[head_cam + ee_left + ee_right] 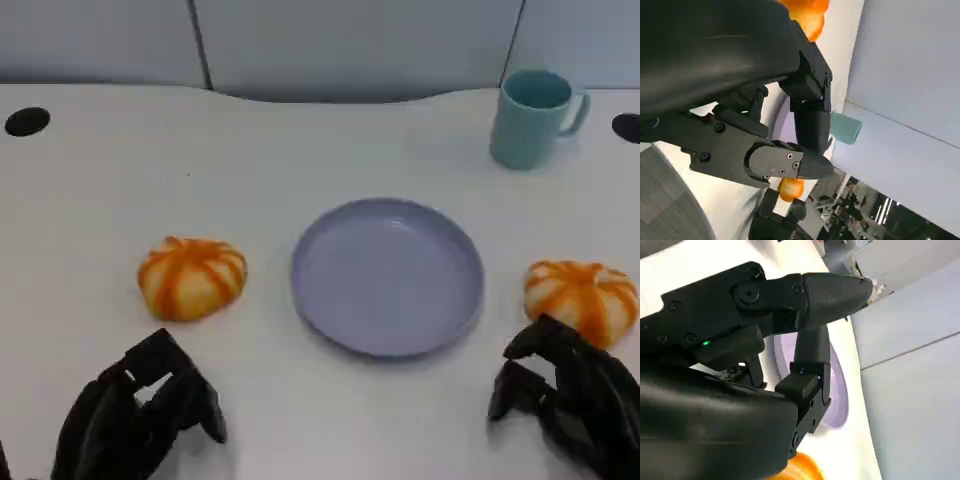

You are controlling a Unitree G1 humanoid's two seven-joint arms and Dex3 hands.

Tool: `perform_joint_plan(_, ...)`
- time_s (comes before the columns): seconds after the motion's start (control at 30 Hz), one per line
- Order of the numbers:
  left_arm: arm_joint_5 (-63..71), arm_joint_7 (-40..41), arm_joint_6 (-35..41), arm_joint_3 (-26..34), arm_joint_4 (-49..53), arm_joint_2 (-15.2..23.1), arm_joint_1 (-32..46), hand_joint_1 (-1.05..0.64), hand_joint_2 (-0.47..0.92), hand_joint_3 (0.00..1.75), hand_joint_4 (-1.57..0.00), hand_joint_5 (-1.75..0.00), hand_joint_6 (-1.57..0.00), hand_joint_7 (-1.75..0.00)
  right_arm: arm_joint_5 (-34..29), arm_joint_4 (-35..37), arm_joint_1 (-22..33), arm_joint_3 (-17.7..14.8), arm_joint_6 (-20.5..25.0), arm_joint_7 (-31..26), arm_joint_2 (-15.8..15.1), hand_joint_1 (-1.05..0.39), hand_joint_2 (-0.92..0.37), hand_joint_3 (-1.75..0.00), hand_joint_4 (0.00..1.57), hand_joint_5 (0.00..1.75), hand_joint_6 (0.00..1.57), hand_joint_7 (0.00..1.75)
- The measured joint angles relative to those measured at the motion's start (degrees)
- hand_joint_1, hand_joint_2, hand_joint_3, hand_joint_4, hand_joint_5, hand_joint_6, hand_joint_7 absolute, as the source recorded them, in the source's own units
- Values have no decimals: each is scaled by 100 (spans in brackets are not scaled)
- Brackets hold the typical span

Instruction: Grasp the bread from the table and place it into the plate.

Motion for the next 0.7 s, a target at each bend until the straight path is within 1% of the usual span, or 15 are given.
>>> perform_joint_plan(0.27,8,-18,-8,24,39,2,-11,-60,92,25,-73,-175,-64,-142,-3,24,-36,-3,30,2,1,-56,-92,-38,62,169,59,135)
perform_joint_plan(0.4,9,-17,-36,23,-12,-3,3,-62,92,24,-74,-175,-65,-142,-13,-29,-3,1,49,2,5,-56,-92,-35,63,170,61,134)
perform_joint_plan(0.7,11,-18,16,25,-29,-2,-6,-62,92,24,-73,-175,-65,-139,-14,-93,44,7,96,75,11,-56,-92,-36,61,172,61,135)
